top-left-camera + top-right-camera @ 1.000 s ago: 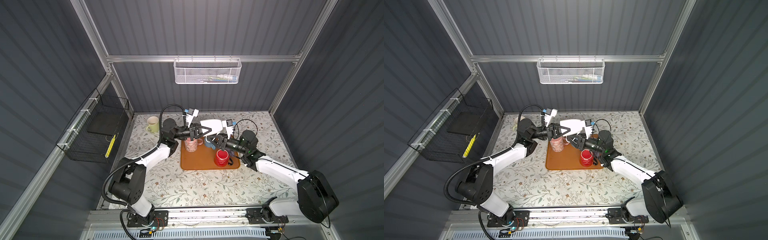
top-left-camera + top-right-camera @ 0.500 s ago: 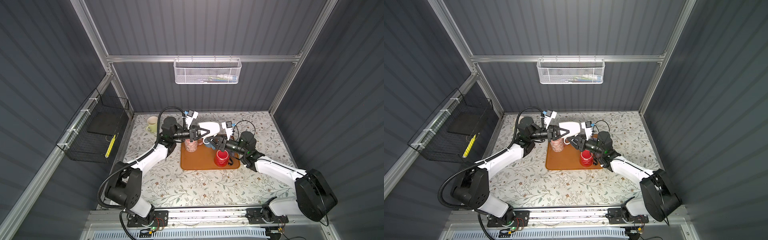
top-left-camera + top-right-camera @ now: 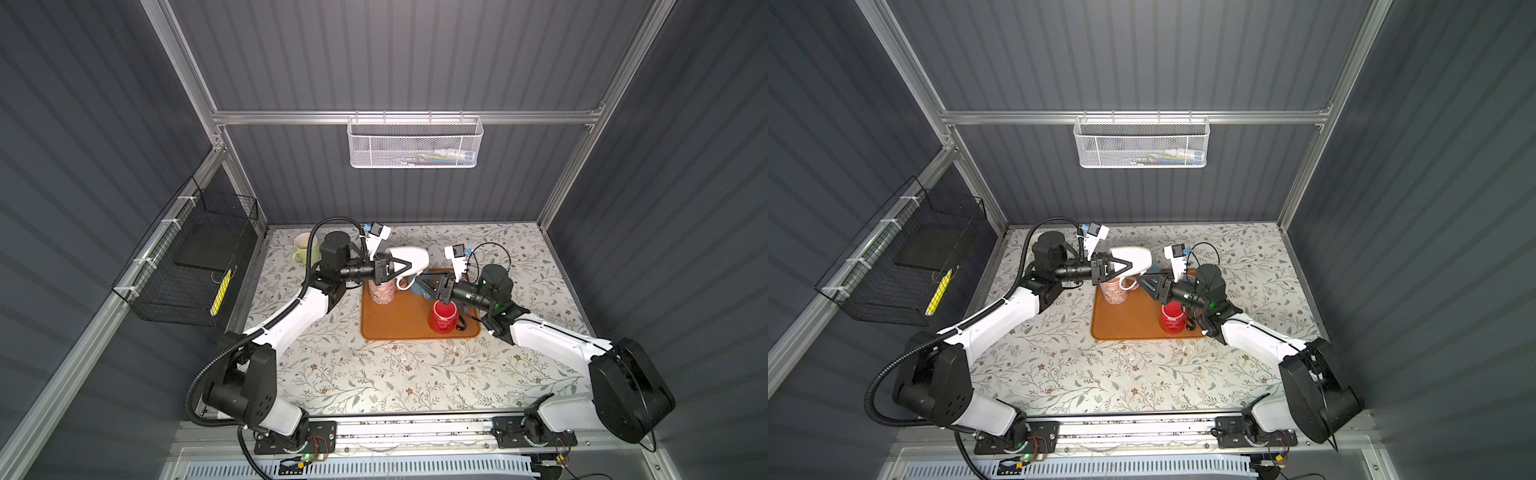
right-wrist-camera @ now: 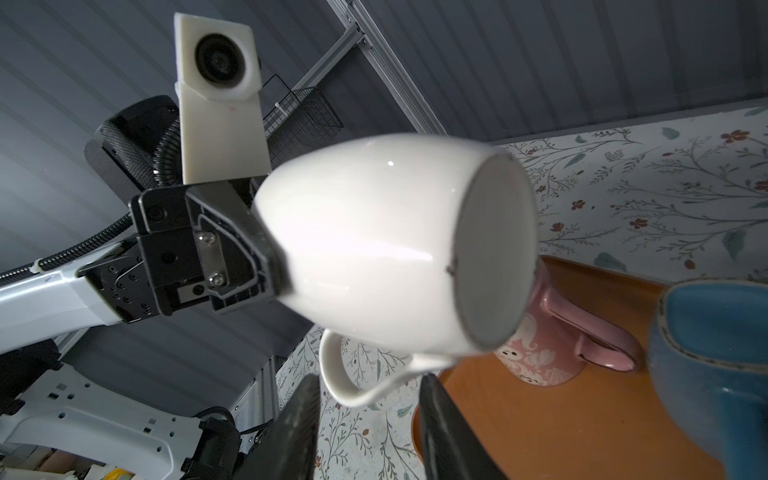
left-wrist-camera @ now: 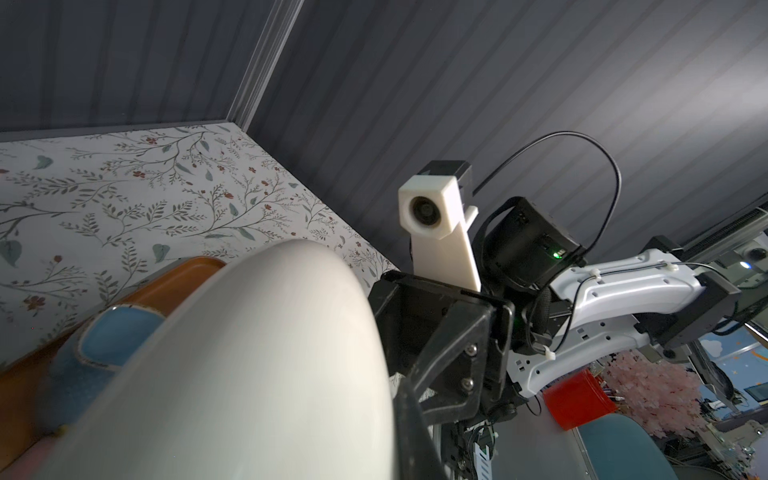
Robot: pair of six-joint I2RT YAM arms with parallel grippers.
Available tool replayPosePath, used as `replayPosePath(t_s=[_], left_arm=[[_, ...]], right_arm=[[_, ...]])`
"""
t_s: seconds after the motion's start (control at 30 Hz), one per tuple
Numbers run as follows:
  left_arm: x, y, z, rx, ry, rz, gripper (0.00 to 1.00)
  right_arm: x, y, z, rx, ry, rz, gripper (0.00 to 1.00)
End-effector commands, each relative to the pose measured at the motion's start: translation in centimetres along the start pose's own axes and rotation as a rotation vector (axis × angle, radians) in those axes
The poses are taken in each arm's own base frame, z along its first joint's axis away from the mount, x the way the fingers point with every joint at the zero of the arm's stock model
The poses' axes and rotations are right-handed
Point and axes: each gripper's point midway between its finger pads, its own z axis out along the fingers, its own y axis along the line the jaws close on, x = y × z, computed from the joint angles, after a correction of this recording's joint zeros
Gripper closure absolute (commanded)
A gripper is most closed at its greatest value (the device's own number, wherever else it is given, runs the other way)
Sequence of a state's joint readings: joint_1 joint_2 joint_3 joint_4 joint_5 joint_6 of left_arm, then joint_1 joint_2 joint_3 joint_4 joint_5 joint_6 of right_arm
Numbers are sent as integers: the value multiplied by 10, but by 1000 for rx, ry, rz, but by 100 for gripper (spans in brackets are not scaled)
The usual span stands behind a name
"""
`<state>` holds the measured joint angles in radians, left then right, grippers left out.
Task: Turn the mug right side up
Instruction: 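Open the right gripper and carry the white mug away with the left gripper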
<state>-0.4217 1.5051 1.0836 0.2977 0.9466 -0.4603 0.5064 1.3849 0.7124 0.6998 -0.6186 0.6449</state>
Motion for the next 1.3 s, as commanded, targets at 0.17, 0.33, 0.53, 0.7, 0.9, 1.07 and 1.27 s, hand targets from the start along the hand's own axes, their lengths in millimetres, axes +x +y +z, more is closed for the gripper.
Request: replayPosePath(t_s=[0.17,0.33,0.53,0.7,0.9,1.07,1.27], left_arm=[[-19,-6,-12,-93,10,97,100],[-23,-1,-20,-187,62,120,100],[-26,7,-29,-286,128,139,100],[-35,17,-41,-413,188,174,100],[-37,46,-64,-589,266,160,100],[-33,80,-87,-727,350,116,100],[-28,125,-114,-858,439,88,100]], right_arm=[[-10,7,-2,-27,-34,-44,58],[-9,7,-3,-24,-33,-45,58],[-8,3,-2,-21,-28,-35,59],[-7,1,-2,-18,-26,-34,59],[-5,-1,0,-24,-19,-22,59],[-3,-3,2,-26,-12,-13,59],[2,-7,3,-26,-6,3,59]])
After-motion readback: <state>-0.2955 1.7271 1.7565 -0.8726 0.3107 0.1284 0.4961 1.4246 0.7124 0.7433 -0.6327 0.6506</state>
